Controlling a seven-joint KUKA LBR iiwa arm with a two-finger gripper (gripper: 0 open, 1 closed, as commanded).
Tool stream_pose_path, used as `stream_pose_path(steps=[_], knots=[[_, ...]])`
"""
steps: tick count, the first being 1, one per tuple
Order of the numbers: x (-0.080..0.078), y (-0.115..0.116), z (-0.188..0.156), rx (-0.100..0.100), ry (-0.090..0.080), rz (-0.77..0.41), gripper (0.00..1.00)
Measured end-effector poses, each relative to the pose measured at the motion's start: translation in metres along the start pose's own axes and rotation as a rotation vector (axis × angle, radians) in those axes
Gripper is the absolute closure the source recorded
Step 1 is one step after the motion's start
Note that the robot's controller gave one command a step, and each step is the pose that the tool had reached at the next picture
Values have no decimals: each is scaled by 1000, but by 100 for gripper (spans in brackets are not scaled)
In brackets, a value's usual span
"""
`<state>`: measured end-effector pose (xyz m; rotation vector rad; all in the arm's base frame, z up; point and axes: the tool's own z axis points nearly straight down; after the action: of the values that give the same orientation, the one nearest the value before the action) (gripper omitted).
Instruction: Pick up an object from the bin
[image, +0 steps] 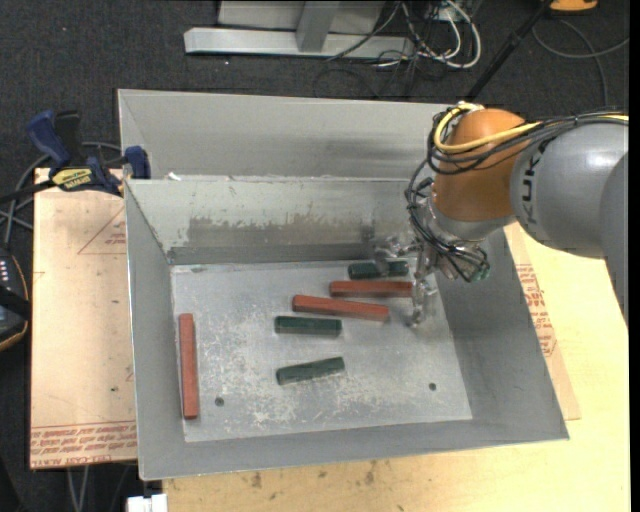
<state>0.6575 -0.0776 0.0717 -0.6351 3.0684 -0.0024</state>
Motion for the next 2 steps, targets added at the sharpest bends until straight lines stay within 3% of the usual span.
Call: stream_pose_path(steps=[1,2], knots=[[-28,85,-23,-6,2,-172,0],[4,132,3,-9,10,-181,0]])
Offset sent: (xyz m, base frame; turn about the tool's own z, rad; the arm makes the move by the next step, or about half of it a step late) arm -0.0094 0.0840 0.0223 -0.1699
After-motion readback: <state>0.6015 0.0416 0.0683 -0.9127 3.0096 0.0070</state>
